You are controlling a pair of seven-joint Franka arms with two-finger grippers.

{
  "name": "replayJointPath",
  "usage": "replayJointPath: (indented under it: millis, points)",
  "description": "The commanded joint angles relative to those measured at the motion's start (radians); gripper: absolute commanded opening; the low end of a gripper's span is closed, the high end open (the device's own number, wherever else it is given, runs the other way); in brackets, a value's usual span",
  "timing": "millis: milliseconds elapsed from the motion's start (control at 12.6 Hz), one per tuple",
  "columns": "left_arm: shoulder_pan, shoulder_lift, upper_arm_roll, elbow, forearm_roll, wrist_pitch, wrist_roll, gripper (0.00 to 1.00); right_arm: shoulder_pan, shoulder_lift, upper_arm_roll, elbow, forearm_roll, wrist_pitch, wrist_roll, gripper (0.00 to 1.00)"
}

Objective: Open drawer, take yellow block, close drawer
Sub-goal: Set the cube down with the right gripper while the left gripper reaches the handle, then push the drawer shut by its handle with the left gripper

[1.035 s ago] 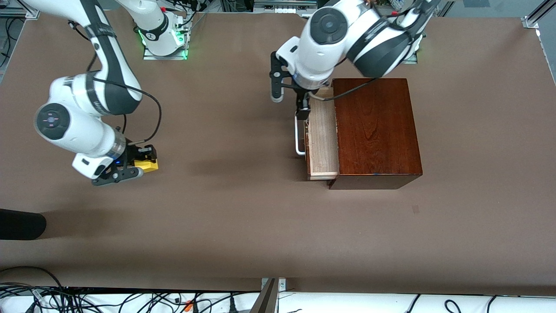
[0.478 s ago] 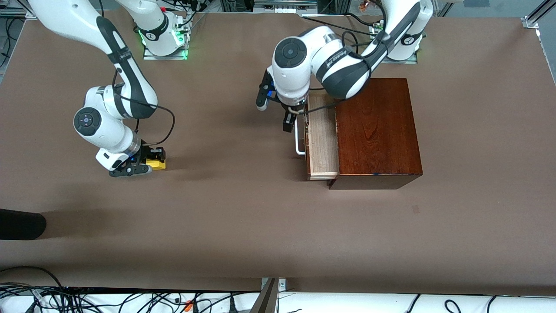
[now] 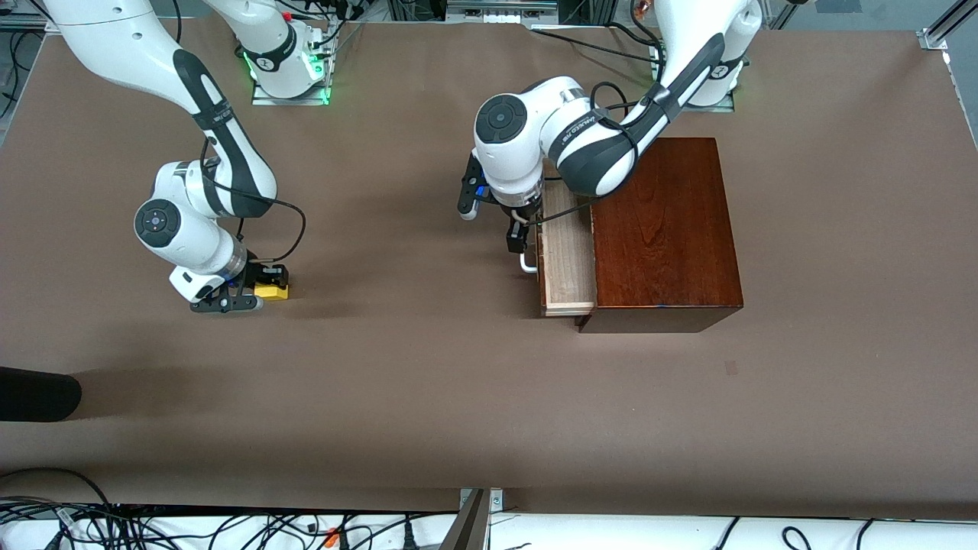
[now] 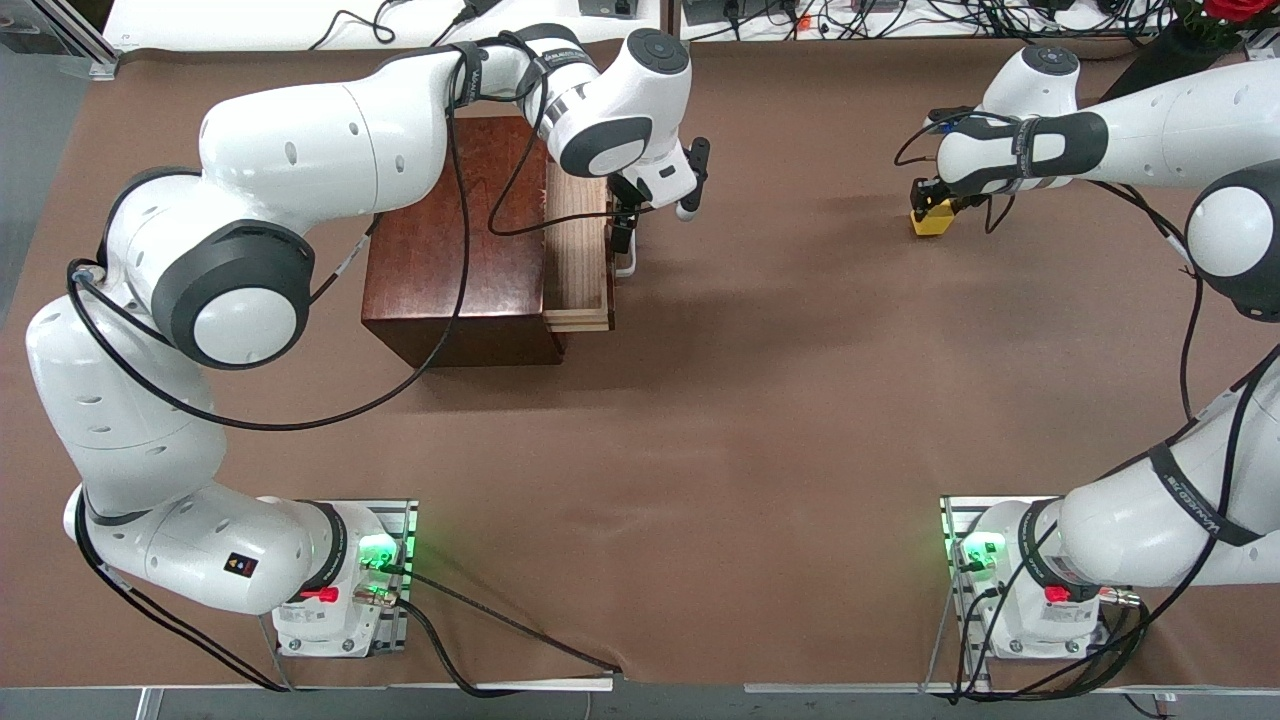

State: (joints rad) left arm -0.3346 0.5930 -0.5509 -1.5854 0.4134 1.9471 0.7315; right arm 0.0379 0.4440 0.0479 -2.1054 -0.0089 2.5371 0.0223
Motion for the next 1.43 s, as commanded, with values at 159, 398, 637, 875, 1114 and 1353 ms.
replayJointPath:
  millis: [159, 398, 637, 875, 1114, 1353]
  points:
    - [0.008, 0.021, 0.022, 0.013, 0.045, -0.046, -0.018, 1.00, -0.004, -0.128, 0.018, 0.013, -0.013, -0.053, 0.005, 1.00]
    - [0.008, 0.018, 0.029, 0.013, 0.047, -0.126, -0.018, 1.00, -0.004, -0.258, 0.033, 0.094, -0.011, -0.258, 0.004, 1.00]
    - [0.009, 0.015, 0.039, 0.015, 0.047, -0.178, -0.017, 1.00, -0.004, -0.317, 0.036, 0.273, -0.008, -0.544, 0.007, 1.00]
    - [0.011, 0.013, 0.061, 0.018, 0.067, -0.207, -0.017, 1.00, -0.003, -0.323, 0.046, 0.440, -0.006, -0.756, 0.015, 1.00]
    - [0.012, 0.013, 0.068, 0.018, 0.082, -0.220, -0.017, 1.00, -0.003, -0.323, 0.046, 0.528, -0.006, -0.863, 0.007, 1.00]
    - [0.016, 0.013, 0.089, 0.018, 0.084, -0.234, -0.017, 1.00, -0.003, -0.323, 0.041, 0.577, -0.008, -0.885, -0.004, 1.00]
